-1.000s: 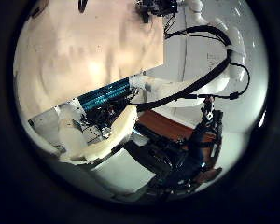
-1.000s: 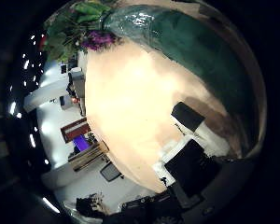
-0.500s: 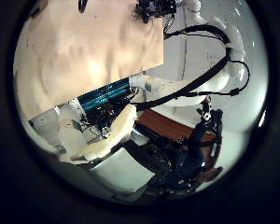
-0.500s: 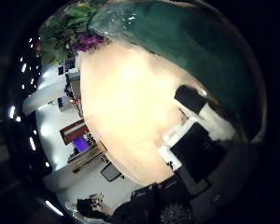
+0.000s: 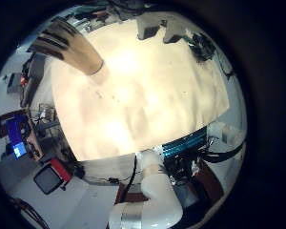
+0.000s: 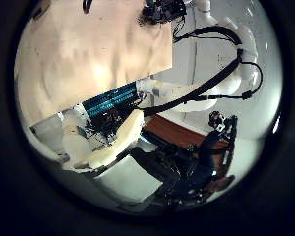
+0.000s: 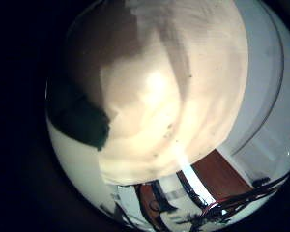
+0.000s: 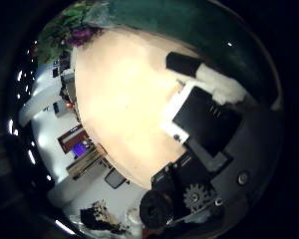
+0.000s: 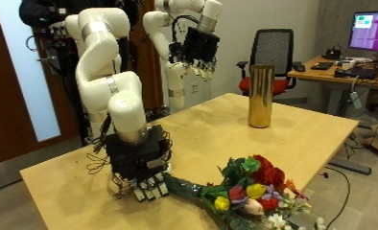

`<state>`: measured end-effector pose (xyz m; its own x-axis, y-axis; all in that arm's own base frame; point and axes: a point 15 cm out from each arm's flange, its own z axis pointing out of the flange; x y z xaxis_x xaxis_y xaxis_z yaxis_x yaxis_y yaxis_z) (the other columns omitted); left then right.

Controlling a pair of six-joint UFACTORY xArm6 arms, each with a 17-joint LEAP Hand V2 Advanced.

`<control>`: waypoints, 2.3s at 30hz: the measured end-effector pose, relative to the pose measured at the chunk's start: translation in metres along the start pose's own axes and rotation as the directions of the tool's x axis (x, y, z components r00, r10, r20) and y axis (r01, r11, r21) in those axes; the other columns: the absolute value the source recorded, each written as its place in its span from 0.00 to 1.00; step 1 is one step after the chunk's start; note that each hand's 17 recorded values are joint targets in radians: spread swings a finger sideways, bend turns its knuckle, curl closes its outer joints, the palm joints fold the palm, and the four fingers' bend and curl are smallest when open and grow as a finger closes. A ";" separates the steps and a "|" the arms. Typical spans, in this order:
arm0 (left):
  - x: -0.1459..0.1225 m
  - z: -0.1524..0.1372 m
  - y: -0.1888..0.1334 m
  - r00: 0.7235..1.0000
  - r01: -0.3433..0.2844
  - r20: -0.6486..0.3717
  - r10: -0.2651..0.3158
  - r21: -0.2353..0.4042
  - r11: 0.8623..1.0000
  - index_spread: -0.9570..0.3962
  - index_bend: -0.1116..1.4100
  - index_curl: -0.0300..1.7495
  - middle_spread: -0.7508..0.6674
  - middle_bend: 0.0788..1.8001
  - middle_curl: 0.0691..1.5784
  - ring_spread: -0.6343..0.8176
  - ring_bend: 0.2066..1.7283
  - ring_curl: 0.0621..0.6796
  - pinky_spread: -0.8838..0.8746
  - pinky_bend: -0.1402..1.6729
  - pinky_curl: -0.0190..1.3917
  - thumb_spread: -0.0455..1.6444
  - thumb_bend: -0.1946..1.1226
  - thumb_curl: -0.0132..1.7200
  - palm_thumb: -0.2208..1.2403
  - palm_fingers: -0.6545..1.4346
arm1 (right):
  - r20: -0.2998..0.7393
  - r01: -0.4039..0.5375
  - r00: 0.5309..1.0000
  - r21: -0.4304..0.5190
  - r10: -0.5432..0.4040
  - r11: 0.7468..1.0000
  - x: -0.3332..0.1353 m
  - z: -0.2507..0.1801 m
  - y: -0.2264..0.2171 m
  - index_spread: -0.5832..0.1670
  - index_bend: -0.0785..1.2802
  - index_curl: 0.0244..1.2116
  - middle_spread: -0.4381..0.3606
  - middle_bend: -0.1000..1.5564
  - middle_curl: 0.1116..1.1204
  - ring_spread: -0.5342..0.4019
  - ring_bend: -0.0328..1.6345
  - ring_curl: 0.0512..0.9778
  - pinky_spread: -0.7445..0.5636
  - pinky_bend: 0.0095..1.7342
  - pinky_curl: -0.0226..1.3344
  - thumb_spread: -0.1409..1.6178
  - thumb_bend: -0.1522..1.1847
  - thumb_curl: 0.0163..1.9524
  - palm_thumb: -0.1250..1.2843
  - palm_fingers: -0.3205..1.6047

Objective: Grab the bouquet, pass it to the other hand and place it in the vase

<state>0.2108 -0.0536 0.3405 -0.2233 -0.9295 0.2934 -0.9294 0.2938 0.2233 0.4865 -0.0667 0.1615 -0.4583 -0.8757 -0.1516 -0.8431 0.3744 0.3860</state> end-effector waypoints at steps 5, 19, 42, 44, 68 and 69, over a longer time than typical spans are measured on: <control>0.000 0.000 0.000 1.000 -0.001 0.001 0.001 0.001 1.000 0.82 0.18 0.19 0.80 0.07 0.17 0.82 0.17 0.23 0.80 0.18 0.23 0.60 0.13 0.19 0.45 0.40 | 0.006 0.024 1.000 -0.087 -0.024 0.996 0.004 -0.009 0.028 0.36 0.63 0.51 0.34 0.68 0.52 0.32 0.73 0.44 0.24 0.61 0.35 0.56 0.11 0.27 0.77 0.90; 0.001 -0.011 -0.014 0.999 0.028 -0.034 -0.026 0.064 0.998 0.81 0.19 0.20 0.78 0.07 0.17 0.81 0.18 0.22 0.79 0.19 0.23 0.60 0.13 0.19 0.45 0.41 | 0.116 0.313 0.946 -0.078 -0.303 0.946 -0.031 -0.081 0.135 0.43 0.85 0.66 0.37 0.82 0.60 0.37 0.86 0.58 0.39 0.78 0.51 0.54 0.12 0.34 0.93 0.77; 0.008 -0.016 -0.003 0.997 0.022 -0.070 -0.016 0.087 0.996 0.79 0.19 0.22 0.73 0.07 0.17 0.77 0.19 0.19 0.77 0.19 0.21 0.62 0.13 0.18 0.44 0.45 | 0.144 0.324 0.938 -0.050 -0.315 0.945 -0.020 0.012 0.211 0.41 0.52 0.61 0.39 0.71 0.51 0.30 0.78 0.50 0.27 0.55 0.49 0.68 0.09 0.28 0.59 0.46; 0.008 -0.017 -0.003 0.998 0.020 -0.069 -0.014 0.089 0.996 0.79 0.19 0.22 0.73 0.07 0.17 0.77 0.19 0.19 0.77 0.18 0.21 0.62 0.13 0.18 0.44 0.45 | 0.127 0.310 0.944 -0.039 -0.303 0.950 -0.020 0.037 0.215 0.41 0.50 0.60 0.40 0.70 0.50 0.30 0.77 0.49 0.30 0.51 0.47 0.69 0.09 0.27 0.59 0.43; 0.012 -0.020 0.003 0.998 0.016 -0.060 -0.011 0.083 0.996 0.78 0.19 0.22 0.73 0.07 0.17 0.77 0.20 0.17 0.77 0.18 0.21 0.62 0.13 0.18 0.45 0.45 | 0.030 0.308 0.949 0.111 -0.313 0.945 -0.034 0.118 0.186 0.67 0.22 0.40 0.65 0.49 0.35 0.55 0.59 0.32 0.66 0.42 0.36 0.66 0.09 0.21 0.53 0.28; 0.012 -0.020 0.003 0.998 0.017 -0.061 -0.013 0.081 0.997 0.78 0.19 0.22 0.73 0.07 0.17 0.77 0.19 0.17 0.77 0.18 0.21 0.62 0.13 0.18 0.45 0.45 | 0.024 0.314 0.947 0.126 -0.319 0.941 -0.036 0.118 0.183 0.68 0.22 0.39 0.65 0.48 0.35 0.56 0.59 0.31 0.66 0.41 0.35 0.67 0.10 0.21 0.53 0.28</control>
<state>0.2106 -0.0596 0.3630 -0.1935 -0.9179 0.3464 -0.9540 0.2584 0.1519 0.3152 0.0698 0.1300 -0.1717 -0.9420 -0.2884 -0.9728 0.1159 0.2006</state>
